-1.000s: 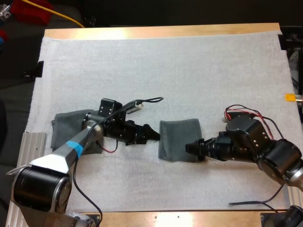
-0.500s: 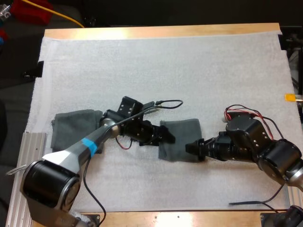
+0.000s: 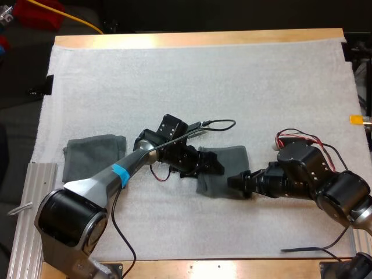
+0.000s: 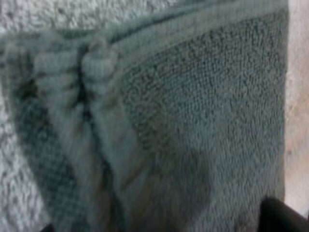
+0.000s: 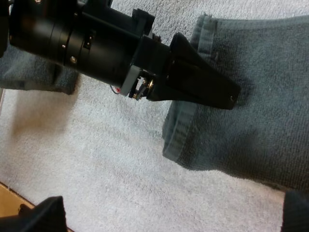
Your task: Pick towel from pile, fold and stack
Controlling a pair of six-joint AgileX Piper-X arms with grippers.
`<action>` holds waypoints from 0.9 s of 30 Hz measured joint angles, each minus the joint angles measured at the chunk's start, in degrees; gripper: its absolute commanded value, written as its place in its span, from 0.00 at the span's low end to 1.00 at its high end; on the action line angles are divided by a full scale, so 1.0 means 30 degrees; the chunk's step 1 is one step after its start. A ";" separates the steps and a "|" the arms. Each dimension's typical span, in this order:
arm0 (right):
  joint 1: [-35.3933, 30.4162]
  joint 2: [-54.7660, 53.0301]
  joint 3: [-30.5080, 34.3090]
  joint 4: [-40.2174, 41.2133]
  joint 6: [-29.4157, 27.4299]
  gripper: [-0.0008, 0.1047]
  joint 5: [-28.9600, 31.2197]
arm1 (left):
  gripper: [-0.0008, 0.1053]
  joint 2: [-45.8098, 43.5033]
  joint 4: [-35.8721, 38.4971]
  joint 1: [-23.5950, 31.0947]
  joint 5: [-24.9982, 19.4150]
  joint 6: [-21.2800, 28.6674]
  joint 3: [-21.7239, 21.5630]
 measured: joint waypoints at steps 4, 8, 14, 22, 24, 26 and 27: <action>0.0000 0.0000 0.0000 0.0000 0.0000 0.81 0.0000 | 0.18 0.0000 0.0082 0.0000 -0.0125 -0.0047 0.0000; 0.0000 0.0000 0.0000 0.0000 0.0000 0.81 0.0000 | 0.01 0.0000 0.0473 0.0000 -0.0479 0.0357 0.0000; 0.0000 0.0000 0.0000 0.0000 0.0000 0.81 0.0000 | 0.01 -0.0326 0.2465 0.0019 -0.1159 0.2687 0.0000; 0.0000 0.0000 0.0000 -0.0533 0.0000 0.81 -0.0944 | 0.01 -0.2702 0.4845 0.1583 -0.1931 0.5402 -0.0200; 0.0000 0.0000 0.0000 -0.0538 0.0000 0.81 -0.0985 | 0.01 -0.3161 0.5828 0.2201 -0.1959 0.6141 -0.0358; 0.0000 0.0000 0.0000 -0.0538 0.0000 0.81 -0.0998 | 0.01 -0.3554 0.7133 0.2915 -0.1974 0.7071 -0.0669; 0.0000 0.0000 0.0000 -0.0538 0.0000 0.81 -0.1023 | 0.01 -0.3692 0.7880 0.3220 -0.2005 0.7639 -0.0915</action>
